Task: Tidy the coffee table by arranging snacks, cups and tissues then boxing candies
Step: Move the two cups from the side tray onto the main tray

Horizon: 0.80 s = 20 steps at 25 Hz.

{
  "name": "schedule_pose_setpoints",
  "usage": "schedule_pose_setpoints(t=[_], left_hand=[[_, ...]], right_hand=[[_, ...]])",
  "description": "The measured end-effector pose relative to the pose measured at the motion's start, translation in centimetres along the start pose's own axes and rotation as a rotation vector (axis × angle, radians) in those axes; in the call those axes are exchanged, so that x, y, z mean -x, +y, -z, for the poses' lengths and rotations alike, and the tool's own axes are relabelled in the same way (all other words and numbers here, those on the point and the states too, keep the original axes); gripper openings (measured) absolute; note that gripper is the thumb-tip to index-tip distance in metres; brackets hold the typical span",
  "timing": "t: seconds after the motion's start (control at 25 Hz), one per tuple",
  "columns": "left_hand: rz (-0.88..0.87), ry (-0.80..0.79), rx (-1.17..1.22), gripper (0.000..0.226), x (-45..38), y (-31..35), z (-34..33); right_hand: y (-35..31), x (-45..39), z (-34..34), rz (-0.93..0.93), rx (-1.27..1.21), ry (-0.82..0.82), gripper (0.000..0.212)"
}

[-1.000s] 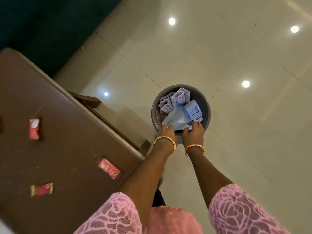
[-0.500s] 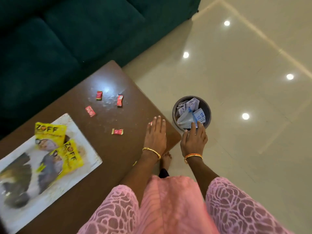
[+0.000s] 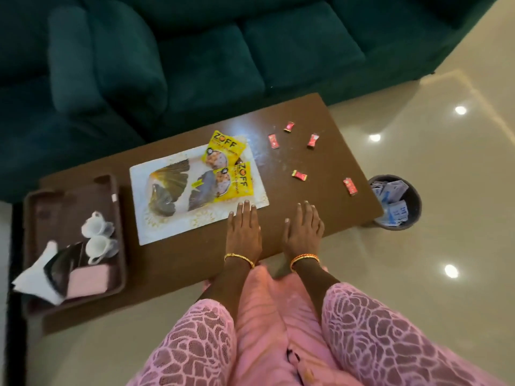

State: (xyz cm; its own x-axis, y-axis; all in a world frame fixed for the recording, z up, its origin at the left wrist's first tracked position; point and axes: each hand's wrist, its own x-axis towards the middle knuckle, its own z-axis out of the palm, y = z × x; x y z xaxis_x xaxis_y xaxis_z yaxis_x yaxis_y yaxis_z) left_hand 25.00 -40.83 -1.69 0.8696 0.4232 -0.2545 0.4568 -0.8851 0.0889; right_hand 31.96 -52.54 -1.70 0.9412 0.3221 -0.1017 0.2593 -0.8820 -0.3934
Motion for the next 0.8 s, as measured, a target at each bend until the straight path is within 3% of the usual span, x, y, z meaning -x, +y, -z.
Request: schedule_pose_setpoints(t=[0.36, 0.6, 0.8], left_hand=[[0.465, 0.074, 0.117, 0.058, 5.6, -13.6, 1.3], [0.759, 0.098, 0.194, 0.056, 7.8, -19.6, 1.3], [0.911, 0.089, 0.3, 0.054, 9.4, -23.6, 0.3]], right_hand=[[-14.5, 2.5, -4.9, 0.522, 0.029, -0.259, 0.051], [-22.1, 2.4, -7.9, 0.746, 0.057, -0.385, 0.048], [-26.4, 3.5, -10.9, 0.829, 0.116, -0.475, 0.044]])
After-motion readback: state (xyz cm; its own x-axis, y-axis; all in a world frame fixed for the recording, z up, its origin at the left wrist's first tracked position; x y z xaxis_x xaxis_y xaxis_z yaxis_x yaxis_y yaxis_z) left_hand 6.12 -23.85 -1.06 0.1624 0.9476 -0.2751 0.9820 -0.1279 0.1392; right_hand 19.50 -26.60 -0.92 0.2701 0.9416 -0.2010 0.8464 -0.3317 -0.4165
